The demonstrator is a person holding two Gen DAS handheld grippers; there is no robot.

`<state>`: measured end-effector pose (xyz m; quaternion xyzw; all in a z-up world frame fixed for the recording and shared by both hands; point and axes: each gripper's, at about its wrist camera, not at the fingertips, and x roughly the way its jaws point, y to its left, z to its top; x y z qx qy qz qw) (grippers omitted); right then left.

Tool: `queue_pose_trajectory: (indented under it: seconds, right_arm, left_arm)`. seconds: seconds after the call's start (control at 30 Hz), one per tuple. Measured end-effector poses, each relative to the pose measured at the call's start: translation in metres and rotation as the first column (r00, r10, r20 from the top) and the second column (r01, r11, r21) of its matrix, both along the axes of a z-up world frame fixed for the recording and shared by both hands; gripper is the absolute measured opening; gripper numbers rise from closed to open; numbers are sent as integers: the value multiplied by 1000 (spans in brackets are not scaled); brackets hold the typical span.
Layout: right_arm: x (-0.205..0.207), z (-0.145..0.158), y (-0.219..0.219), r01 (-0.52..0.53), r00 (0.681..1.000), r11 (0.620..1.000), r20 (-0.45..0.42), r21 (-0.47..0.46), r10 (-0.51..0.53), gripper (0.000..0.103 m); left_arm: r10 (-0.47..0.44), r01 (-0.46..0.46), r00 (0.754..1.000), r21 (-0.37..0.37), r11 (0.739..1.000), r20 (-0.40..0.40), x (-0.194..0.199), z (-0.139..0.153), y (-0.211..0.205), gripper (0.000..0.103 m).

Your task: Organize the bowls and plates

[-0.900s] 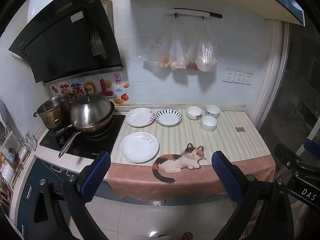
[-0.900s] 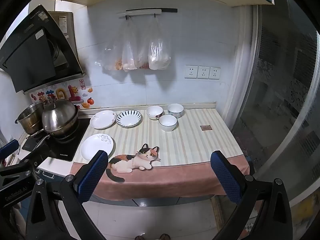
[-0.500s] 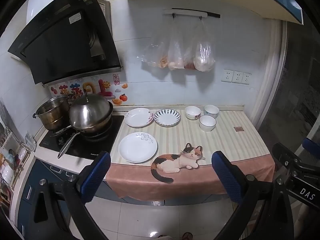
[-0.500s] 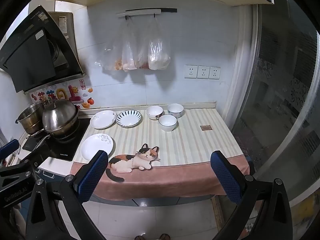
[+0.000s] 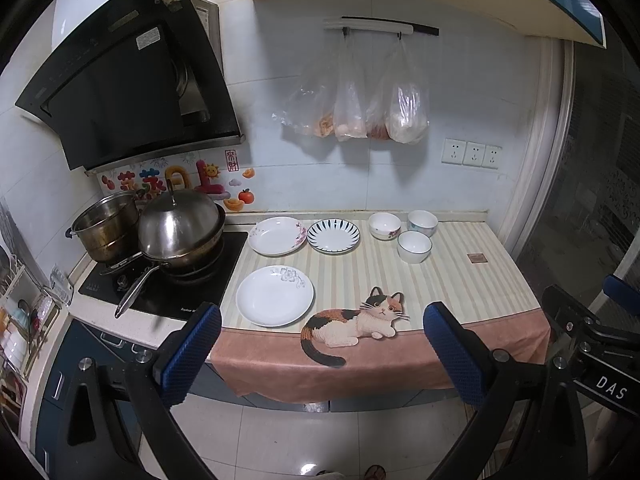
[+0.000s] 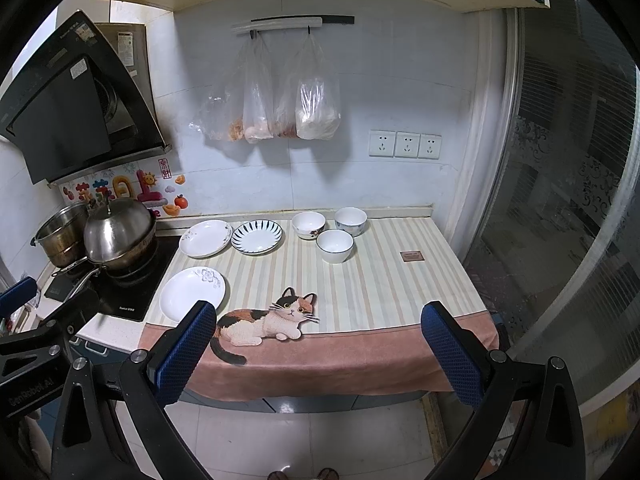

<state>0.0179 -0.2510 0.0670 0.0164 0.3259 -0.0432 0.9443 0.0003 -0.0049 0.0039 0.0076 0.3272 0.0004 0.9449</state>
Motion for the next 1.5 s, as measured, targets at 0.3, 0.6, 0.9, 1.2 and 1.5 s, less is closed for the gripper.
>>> queue_pose_trajectory:
  seconds: [0.3,0.6,0.9,1.2,1.5]
  right_arm:
    - [4,-2,-7,-2,1000,1000,0,5,2,103]
    - [4,-2,-8,-2,1000,1000,0,-1,2,103]
    - [5,-1,-2,-6,1000,1000,2,-6,6,103]
    - [6,2,0,-8,1000,1000,3,-12,8,103]
    - [5,8,2,-8,1000,1000,11,-11,8,103]
  left_arm:
    - [5,-5,1000,5,1000,5,1,6,-8,103]
    - [3,-3,1000,1,1000,2,1,5,-4,103]
    - [12,-12,1000,-4,1000,10,1,2,5,103]
    - [14,-14,1000,-4,1000,18,-1,5,6,103]
    - [12,-12,999,2,1000,30,-2,9,6,103]
